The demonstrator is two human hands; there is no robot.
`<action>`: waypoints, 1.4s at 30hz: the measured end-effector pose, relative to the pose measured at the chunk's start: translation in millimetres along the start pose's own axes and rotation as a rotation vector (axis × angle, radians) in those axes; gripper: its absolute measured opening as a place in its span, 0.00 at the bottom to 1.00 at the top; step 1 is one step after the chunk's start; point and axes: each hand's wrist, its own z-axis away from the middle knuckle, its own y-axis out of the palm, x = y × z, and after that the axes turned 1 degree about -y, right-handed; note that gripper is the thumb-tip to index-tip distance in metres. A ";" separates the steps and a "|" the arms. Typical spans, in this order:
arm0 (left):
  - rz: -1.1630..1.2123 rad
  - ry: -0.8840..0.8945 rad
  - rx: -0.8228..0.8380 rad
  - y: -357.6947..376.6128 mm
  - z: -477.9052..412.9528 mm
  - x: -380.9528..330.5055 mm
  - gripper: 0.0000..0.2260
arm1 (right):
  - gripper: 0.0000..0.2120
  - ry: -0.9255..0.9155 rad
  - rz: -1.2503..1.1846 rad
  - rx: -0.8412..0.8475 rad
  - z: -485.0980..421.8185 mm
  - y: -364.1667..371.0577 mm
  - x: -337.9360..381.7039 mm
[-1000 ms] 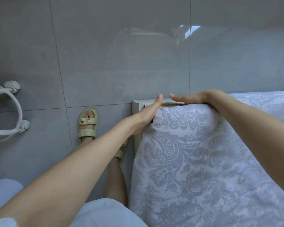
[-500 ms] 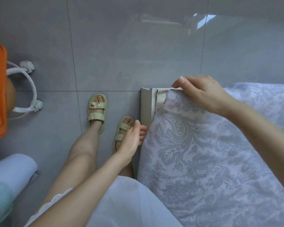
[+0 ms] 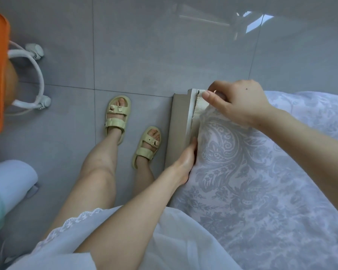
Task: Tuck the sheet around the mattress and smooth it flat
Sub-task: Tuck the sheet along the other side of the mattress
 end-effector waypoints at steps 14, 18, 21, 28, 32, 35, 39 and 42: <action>0.005 0.397 -0.190 -33.6 24.8 -1.9 0.29 | 0.21 0.046 0.062 -0.002 -26.4 29.6 -4.6; 0.027 0.325 -0.060 -19.9 17.6 1.9 0.27 | 0.22 0.054 0.065 -0.021 -26.7 33.2 -5.7; 0.048 0.182 0.031 -16.0 6.1 3.4 0.29 | 0.23 0.041 0.109 -0.070 -25.7 33.0 -5.3; 0.031 0.270 -0.050 -48.7 12.4 7.0 0.29 | 0.26 -0.022 0.389 -0.310 -2.4 21.4 20.4; 0.031 0.403 -0.205 -101.8 40.4 46.0 0.24 | 0.20 -0.154 0.199 -0.318 56.1 37.0 73.0; -0.128 0.338 -0.246 -133.9 57.5 101.0 0.23 | 0.23 -0.389 0.166 -0.055 109.7 78.2 106.8; -0.257 0.233 -0.235 -151.3 56.2 163.0 0.22 | 0.22 -0.576 0.325 0.145 144.1 132.2 115.8; -0.269 0.177 -0.202 -158.4 47.4 195.5 0.24 | 0.25 -0.564 0.415 0.293 143.7 149.2 116.8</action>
